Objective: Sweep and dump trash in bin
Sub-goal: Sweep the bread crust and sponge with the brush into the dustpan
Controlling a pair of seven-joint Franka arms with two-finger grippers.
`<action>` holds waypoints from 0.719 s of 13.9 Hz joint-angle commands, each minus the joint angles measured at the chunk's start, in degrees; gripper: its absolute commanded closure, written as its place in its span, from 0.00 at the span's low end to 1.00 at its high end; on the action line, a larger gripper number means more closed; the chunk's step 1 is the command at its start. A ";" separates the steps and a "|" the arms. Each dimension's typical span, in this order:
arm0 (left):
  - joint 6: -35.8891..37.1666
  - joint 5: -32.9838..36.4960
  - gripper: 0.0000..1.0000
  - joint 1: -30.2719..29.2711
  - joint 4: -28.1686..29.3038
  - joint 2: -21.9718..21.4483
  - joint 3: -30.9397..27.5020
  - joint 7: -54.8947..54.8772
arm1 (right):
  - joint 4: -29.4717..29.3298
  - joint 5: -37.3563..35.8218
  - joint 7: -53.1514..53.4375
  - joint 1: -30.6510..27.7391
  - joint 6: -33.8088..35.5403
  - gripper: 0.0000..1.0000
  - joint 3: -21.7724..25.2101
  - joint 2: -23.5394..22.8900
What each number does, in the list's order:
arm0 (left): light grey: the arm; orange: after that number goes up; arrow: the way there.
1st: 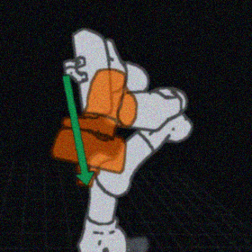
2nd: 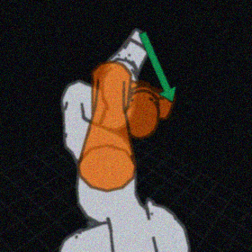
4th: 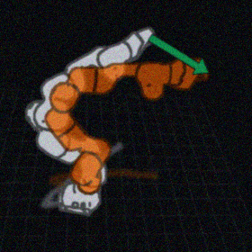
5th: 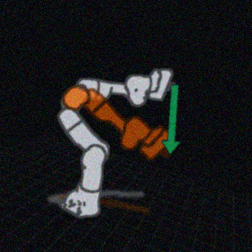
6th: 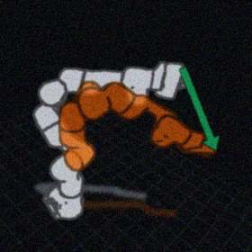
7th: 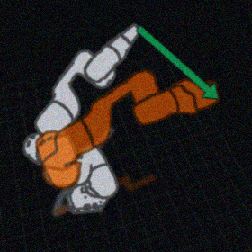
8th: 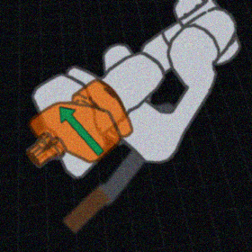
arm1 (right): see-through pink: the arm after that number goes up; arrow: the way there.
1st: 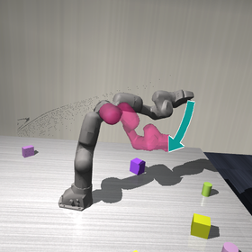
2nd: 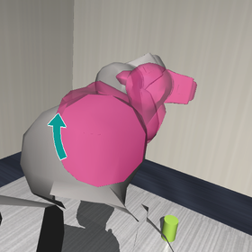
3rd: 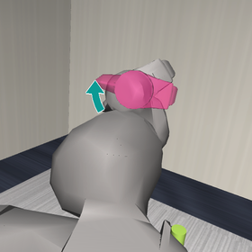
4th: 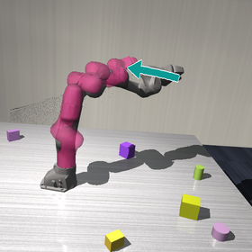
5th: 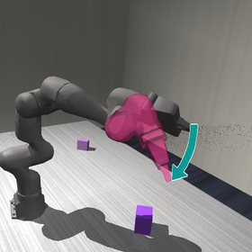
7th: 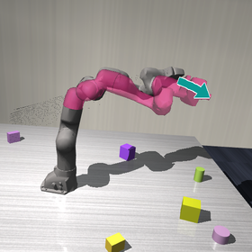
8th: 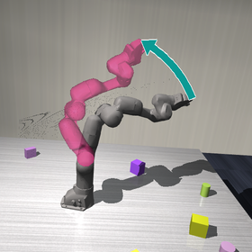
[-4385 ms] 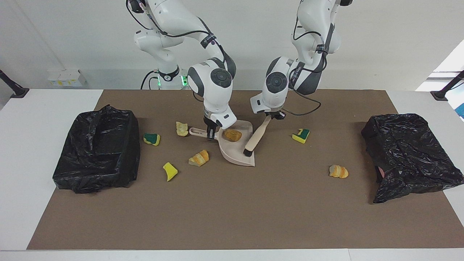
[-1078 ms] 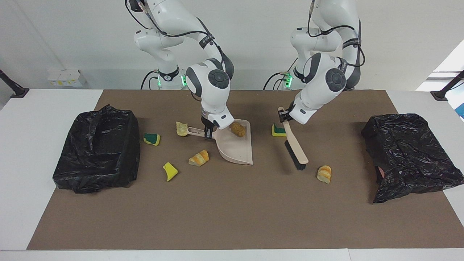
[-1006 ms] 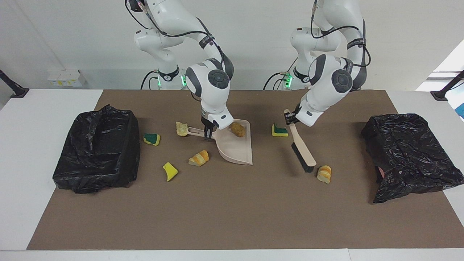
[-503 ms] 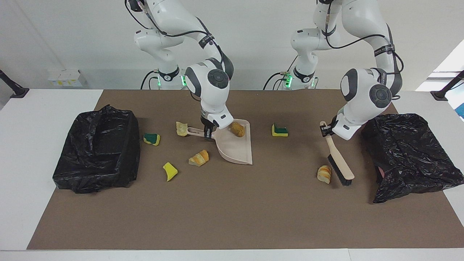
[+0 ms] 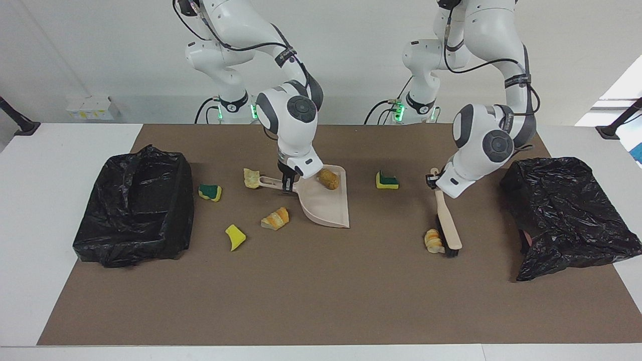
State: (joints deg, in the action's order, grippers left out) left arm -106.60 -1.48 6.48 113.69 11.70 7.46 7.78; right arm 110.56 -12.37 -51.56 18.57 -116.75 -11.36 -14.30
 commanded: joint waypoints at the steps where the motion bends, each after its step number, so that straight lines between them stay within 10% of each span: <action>1: 0.61 0.51 1.00 5.80 2.23 -2.11 -0.61 -1.01 | 1.94 -0.55 -1.44 -0.55 -1.55 1.00 -0.33 1.47; 10: -0.72 -10.30 1.00 22.95 4.70 -5.46 -0.61 1.19 | 1.85 -0.37 -1.35 -0.46 -1.46 1.00 -0.33 1.47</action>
State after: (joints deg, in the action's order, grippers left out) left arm -106.97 -10.23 27.60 116.75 8.47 7.86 9.06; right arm 110.84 -12.37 -51.56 18.57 -117.01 -11.38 -14.14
